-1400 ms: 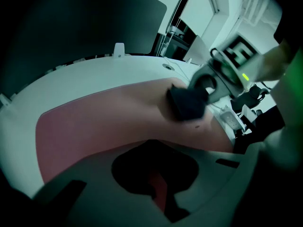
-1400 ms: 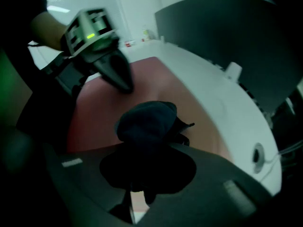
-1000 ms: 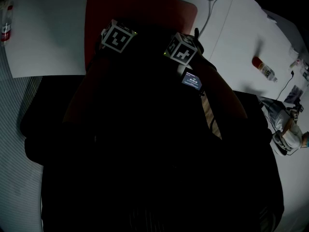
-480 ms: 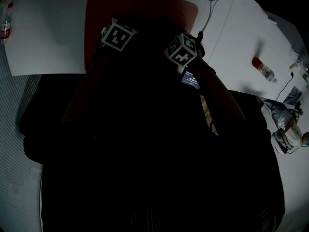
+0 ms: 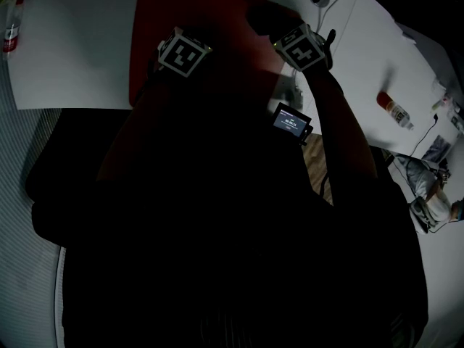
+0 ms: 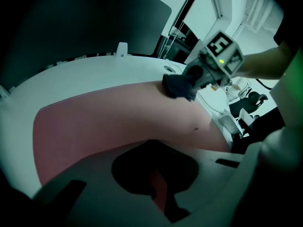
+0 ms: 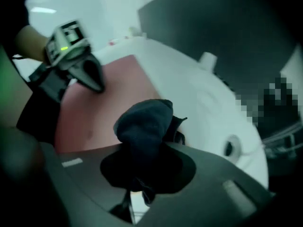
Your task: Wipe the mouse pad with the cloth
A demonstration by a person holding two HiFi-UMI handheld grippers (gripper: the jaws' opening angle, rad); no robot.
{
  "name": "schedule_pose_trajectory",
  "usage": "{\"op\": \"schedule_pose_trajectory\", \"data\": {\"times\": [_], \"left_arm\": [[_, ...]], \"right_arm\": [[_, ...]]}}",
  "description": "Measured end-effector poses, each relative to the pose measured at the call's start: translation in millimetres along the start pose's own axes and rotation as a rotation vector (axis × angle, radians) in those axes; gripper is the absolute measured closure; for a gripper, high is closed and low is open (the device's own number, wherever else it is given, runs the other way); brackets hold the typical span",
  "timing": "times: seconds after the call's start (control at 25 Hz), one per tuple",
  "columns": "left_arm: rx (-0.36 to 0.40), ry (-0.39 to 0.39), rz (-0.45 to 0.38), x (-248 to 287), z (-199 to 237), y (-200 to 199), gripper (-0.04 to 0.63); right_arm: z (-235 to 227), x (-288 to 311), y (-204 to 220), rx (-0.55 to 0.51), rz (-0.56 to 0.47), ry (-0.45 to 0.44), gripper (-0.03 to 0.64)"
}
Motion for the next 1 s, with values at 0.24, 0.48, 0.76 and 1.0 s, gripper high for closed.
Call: {"op": "schedule_pose_trajectory", "data": {"times": [0.24, 0.48, 0.76, 1.0], "left_arm": [[0.016, -0.008, 0.012, -1, -2, 0, 0.588], [0.024, -0.007, 0.02, -2, -3, -3, 0.588], [0.024, -0.009, 0.017, 1, -3, -1, 0.588], [0.038, -0.023, 0.028, -1, -4, -1, 0.588]], "right_arm": [[51, 1, -11, -0.013, -0.014, 0.022, 0.554], [133, 16, -11, -0.235, 0.013, -0.158, 0.554], [-20, -3, 6, 0.041, 0.007, 0.081, 0.551], [-29, -5, 3, 0.173, 0.012, 0.043, 0.555]]}}
Point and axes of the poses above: the fingertips, and each gripper's own axes: x forward along the fingers, z to its left, y out of its underside, the point moved 7 cm from there along -x, backward along the fingers, and after that the axes turned 13 degrees about z, right-handed, at the moved point
